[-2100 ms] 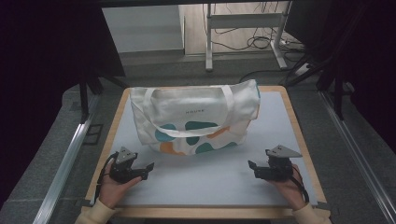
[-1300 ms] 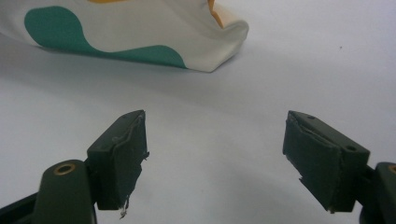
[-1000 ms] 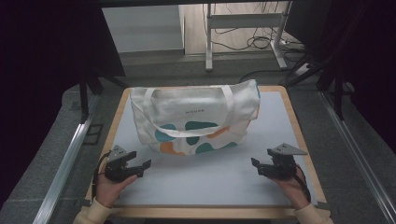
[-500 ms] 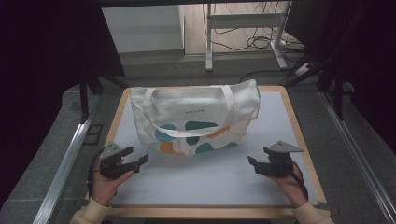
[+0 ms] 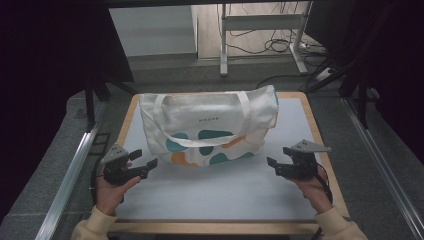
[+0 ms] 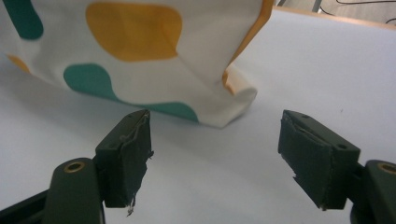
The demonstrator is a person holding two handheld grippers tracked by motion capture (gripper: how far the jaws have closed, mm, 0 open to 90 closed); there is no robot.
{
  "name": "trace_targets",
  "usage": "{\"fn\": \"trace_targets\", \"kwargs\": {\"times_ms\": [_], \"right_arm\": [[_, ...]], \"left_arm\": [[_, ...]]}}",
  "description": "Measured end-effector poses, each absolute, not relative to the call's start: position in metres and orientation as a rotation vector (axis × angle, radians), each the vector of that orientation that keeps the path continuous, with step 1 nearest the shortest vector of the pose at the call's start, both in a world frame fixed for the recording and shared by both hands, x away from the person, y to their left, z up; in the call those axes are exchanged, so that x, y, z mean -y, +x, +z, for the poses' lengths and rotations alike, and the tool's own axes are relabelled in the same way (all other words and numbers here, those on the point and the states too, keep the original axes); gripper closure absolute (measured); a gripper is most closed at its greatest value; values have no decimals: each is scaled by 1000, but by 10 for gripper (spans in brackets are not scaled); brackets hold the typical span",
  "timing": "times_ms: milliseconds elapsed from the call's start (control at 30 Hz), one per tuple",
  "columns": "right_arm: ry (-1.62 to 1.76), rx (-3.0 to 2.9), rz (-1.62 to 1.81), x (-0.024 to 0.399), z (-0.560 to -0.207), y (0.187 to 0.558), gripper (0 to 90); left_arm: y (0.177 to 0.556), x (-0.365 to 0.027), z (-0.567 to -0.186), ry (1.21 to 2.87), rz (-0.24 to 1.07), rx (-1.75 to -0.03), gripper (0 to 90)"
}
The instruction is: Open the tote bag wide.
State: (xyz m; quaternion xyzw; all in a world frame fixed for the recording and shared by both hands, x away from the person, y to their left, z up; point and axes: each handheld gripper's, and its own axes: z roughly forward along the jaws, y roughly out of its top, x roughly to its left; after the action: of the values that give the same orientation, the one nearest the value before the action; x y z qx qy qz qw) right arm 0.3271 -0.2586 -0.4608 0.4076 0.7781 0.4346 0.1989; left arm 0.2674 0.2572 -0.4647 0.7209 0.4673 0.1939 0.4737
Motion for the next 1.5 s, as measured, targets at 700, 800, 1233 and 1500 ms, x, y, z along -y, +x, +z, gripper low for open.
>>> {"fn": "trace_targets", "kwargs": {"times_ms": [700,800,1233,1500], "right_arm": [[1099,-2127,1275,251,-422,356,279],[1091,-2117,1283,249,-416,359,284],[1063,-2099,1286,250,-397,370,295],[1047,-2094,1317,248,-384,387,271]], "left_arm": [[286,-259,-435,1720,483,-1126,261],[289,-260,-430,1705,479,-1120,261],[299,-264,-417,1692,491,-1111,257],[311,-265,-413,1699,493,-1107,264]]}}
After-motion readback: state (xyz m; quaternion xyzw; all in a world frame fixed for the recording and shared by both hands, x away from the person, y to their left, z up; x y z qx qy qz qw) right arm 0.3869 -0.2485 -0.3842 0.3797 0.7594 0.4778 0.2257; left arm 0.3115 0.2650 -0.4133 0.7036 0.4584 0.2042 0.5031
